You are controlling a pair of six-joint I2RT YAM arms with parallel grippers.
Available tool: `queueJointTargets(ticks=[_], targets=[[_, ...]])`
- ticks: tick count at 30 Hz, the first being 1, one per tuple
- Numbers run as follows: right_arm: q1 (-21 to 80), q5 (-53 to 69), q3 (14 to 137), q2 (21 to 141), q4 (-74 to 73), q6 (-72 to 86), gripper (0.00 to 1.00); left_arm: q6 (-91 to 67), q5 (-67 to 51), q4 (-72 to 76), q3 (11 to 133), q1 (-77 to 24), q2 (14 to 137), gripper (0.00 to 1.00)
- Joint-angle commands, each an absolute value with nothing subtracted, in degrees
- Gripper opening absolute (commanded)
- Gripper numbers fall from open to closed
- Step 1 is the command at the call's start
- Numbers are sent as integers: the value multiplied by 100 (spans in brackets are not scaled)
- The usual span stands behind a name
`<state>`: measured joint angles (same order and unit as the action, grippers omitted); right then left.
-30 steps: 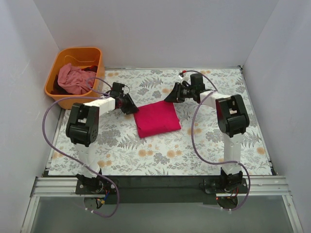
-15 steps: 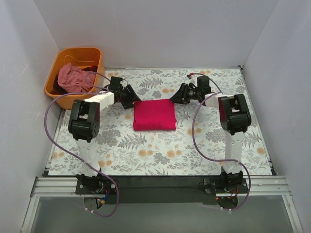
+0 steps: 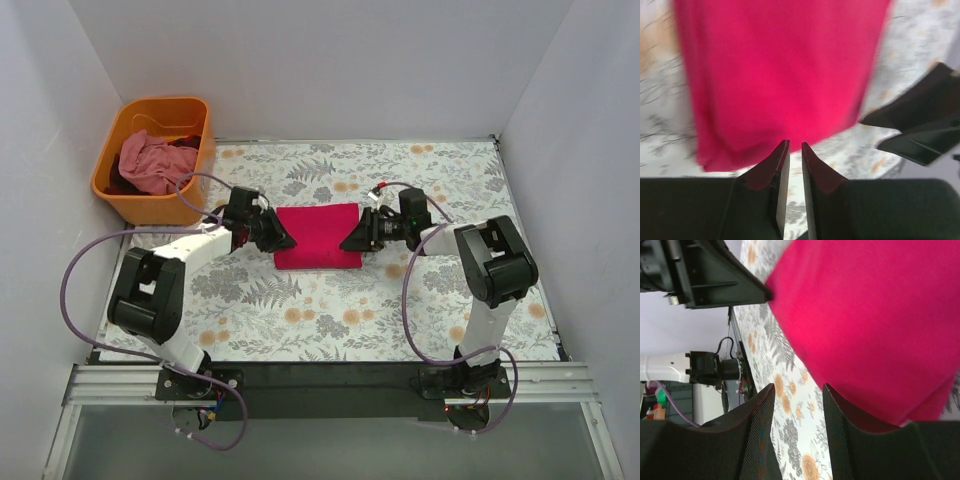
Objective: Fold and stack the t-shirts
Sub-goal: Fold the tshirt
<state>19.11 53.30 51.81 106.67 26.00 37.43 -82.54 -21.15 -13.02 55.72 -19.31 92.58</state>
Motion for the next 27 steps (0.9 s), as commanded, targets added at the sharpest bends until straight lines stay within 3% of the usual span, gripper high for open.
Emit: queueJointTargets(ticks=[1, 5, 10, 15, 17, 22, 27], targets=[[1872, 5406, 4923, 11020, 3023, 3718, 50, -8350, -1610, -1310, 5160, -1863, 9587, 13], [1741, 5282, 4729, 11416, 3129, 3700, 49, -8700, -1450, -1371, 4782, -1706, 9765, 6], [1573, 5168, 4465, 11163, 3094, 3630, 48, -8947, -1424, -1485, 4281, -1591, 9230, 6], [1652, 5247, 4552, 10627, 3111, 3893, 49, -8824, -1423, -1793, 4420, -1591, 8474, 17], [1880, 5291, 4842, 10451, 3111, 4077, 49, -8807, -1459, -1802, 4544, -1591, 8341, 22], [2653, 5003, 5754, 10485, 3120, 4447, 49, -8763, -1502, -1600, 4684, -1591, 8489, 22], [3242, 4475, 6266, 11116, 3164, 4807, 50, -8894, -1495, -1450, 4615, -1591, 8859, 13]])
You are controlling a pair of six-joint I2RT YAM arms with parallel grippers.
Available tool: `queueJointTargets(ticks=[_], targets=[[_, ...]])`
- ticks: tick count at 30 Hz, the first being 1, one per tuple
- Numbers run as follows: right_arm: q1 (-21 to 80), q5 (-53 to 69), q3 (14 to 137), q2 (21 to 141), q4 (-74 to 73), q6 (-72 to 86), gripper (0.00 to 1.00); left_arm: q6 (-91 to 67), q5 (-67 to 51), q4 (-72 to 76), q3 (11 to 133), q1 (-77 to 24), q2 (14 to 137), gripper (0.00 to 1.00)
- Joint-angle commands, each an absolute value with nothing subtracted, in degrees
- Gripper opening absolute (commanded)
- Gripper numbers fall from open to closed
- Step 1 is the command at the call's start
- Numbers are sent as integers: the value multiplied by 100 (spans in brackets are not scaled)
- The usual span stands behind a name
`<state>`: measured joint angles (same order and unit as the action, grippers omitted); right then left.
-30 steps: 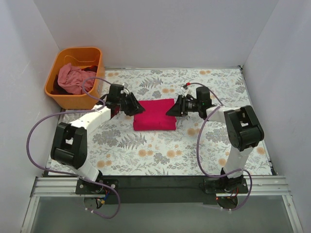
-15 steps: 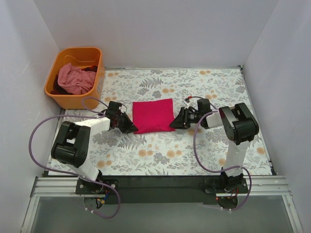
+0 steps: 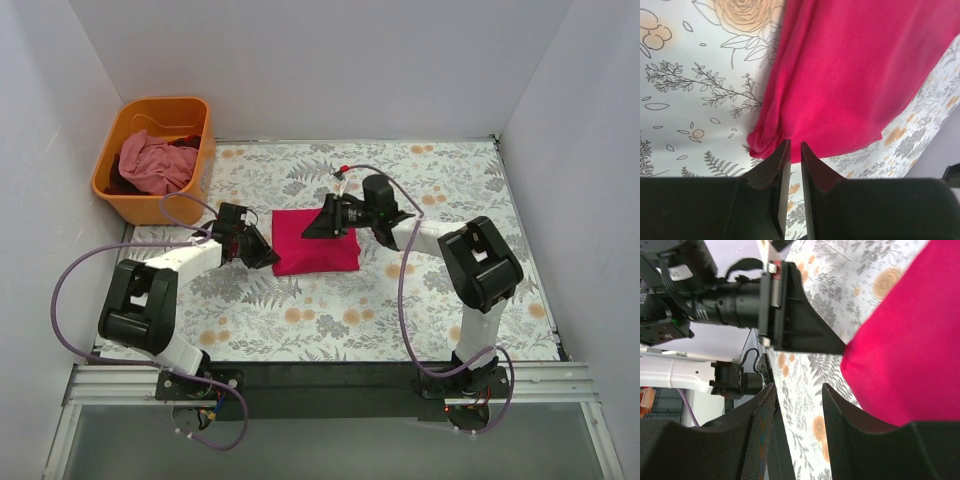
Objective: Fold and stack the t-shirts
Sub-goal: Fold the tshirt
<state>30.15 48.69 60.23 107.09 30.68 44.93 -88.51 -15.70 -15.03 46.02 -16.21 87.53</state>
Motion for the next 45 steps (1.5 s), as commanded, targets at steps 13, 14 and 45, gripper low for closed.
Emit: queueJointTargets(ticks=[13, 14, 45], targets=[[3235, 4095, 5713, 11945, 3331, 4852, 50, -9562, -1213, -1318, 3525, -1442, 8500, 6], [3182, 4122, 5687, 11736, 3322, 4808, 50, -9562, -1230, -1336, 3507, -1424, 8369, 6], [2549, 1229, 6257, 9694, -1353, 1530, 61, -6961, 413, -2426, 4210, -1424, 5950, 79]])
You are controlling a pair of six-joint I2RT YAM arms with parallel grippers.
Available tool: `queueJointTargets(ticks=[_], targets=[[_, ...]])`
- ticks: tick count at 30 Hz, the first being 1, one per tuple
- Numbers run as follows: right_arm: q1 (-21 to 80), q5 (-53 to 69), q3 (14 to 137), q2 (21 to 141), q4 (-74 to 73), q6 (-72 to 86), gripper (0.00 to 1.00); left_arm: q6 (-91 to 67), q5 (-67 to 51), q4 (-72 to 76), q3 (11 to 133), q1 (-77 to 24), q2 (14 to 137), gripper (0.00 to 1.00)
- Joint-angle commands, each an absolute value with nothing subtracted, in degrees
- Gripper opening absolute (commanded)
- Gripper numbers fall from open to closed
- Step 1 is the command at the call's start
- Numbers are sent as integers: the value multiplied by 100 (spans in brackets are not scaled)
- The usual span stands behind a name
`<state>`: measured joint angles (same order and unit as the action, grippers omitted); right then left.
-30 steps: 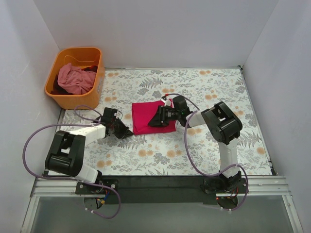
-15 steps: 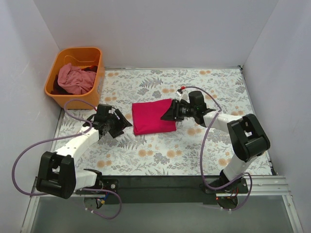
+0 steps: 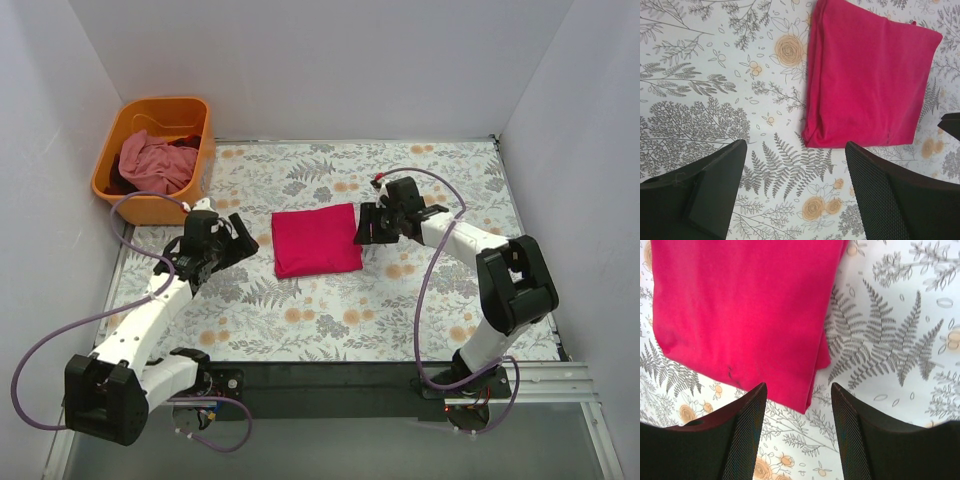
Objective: Fold and stack the t-shirts
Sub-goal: Fold the tshirt, then neatly place the folded tshirt to the corner
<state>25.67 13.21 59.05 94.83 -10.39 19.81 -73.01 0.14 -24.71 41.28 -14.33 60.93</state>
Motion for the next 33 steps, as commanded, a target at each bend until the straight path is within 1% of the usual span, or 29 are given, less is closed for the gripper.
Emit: queueJointTargets(ticks=[1, 3, 6, 13, 18, 20, 22, 24, 25, 27, 28, 33], targets=[[2558, 1291, 6362, 9755, -1362, 1486, 61, -6978, 396, -2391, 4097, -1424, 5933, 79], [2549, 1406, 6451, 9957, -1380, 1407, 61, -6987, 334, -2259, 3973, -1424, 5924, 74], [2558, 1546, 6635, 10212, -1424, 1292, 60, -6926, 325, -2180, 3859, -1424, 5968, 72], [2575, 1942, 6926, 10608, -1485, 1125, 56, -6908, 290, -2092, 3832, -1424, 6108, 69], [2733, 2039, 6935, 10802, -1591, 1151, 50, -6882, 290, -2092, 3858, -1424, 6214, 68], [2777, 2057, 6934, 10889, -1600, 1134, 47, -6882, 290, -2092, 3867, -1424, 6214, 67], [2777, 2039, 6970, 10968, -1617, 1116, 42, -6882, 290, -2092, 3876, -1424, 6214, 67], [2777, 1960, 7040, 11021, -1696, 1081, 31, -6891, 290, -2092, 3867, -1424, 6223, 67], [2769, 1899, 7136, 11074, -1731, 1064, 22, -6882, 281, -2083, 3858, -1424, 6205, 67], [2769, 1680, 7224, 11118, -1810, 976, 11, -6882, 299, -2092, 3858, -1424, 6205, 67], [2769, 1592, 7329, 11170, -1837, 941, 2, -6882, 308, -2083, 3858, -1424, 6214, 66], [2567, 827, 7742, 11364, -2056, 713, 1, -6882, 334, -2092, 3858, -1424, 6223, 66]])
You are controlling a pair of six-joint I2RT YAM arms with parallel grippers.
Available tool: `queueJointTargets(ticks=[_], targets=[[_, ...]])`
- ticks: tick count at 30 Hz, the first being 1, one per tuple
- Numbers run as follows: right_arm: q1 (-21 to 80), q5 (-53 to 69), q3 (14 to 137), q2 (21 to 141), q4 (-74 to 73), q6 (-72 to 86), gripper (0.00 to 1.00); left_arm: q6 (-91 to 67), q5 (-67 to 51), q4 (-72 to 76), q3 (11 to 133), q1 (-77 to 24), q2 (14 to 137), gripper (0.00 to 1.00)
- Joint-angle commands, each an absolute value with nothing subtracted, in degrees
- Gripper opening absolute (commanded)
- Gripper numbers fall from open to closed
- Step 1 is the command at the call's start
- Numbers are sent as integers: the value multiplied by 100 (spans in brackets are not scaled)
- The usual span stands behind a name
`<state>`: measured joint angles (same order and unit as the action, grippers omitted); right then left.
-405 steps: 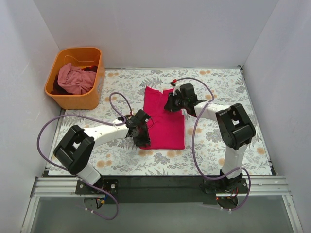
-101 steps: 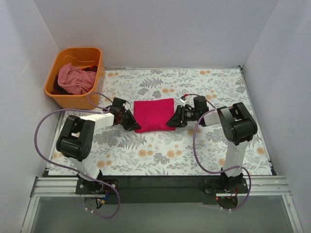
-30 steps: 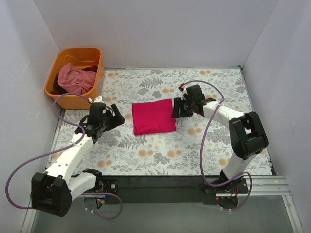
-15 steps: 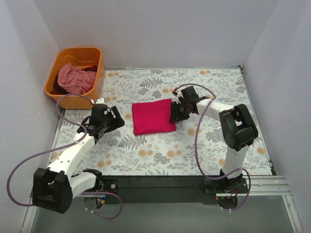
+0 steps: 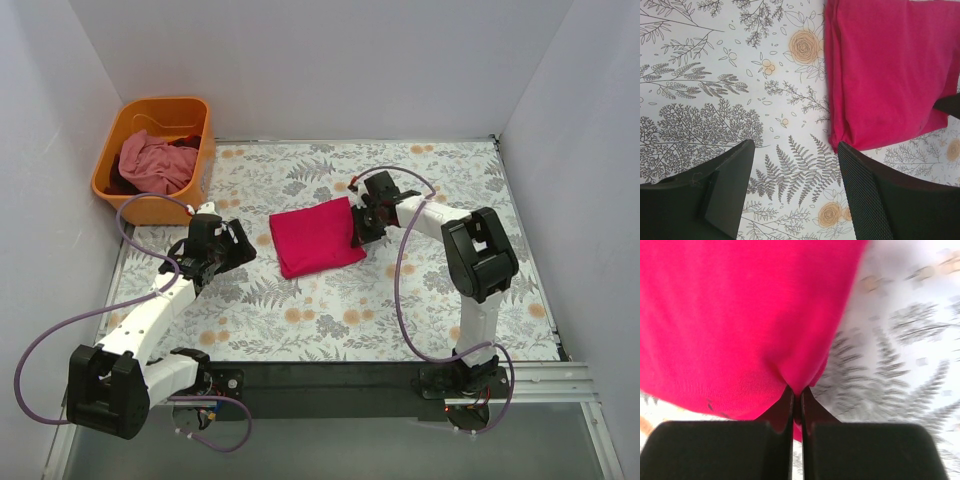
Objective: Fold and stack the t-shirts
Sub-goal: Neatly place the folded tshirt to the corner
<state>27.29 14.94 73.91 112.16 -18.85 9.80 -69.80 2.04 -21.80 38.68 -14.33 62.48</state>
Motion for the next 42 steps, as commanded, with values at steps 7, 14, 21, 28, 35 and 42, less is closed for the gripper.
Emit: queueJointTargets(ticks=[7, 14, 21, 28, 35, 42], targets=[[1549, -269, 8595, 11865, -2206, 152, 1, -6882, 395, -2092, 3841, -1424, 6214, 65], [722, -1677, 9605, 12497, -2198, -1010, 1, -6891, 518, -2136, 3823, -1424, 6319, 65], [-121, -2548, 10731, 13173, -1882, -1213, 1, -6926, 580, -2188, 3850, -1424, 6609, 63], [-202, -3103, 11224, 13220, -1828, -1056, 43, -6926, 492, -2206, 3893, -1424, 6847, 63], [333, -2094, 10233, 12026, -1793, -817, 50, -6943, 439, -2206, 3885, -1424, 6636, 63], [1071, -1344, 9072, 11452, -1723, -1370, 61, -6952, 352, -2162, 3832, -1424, 6285, 63]])
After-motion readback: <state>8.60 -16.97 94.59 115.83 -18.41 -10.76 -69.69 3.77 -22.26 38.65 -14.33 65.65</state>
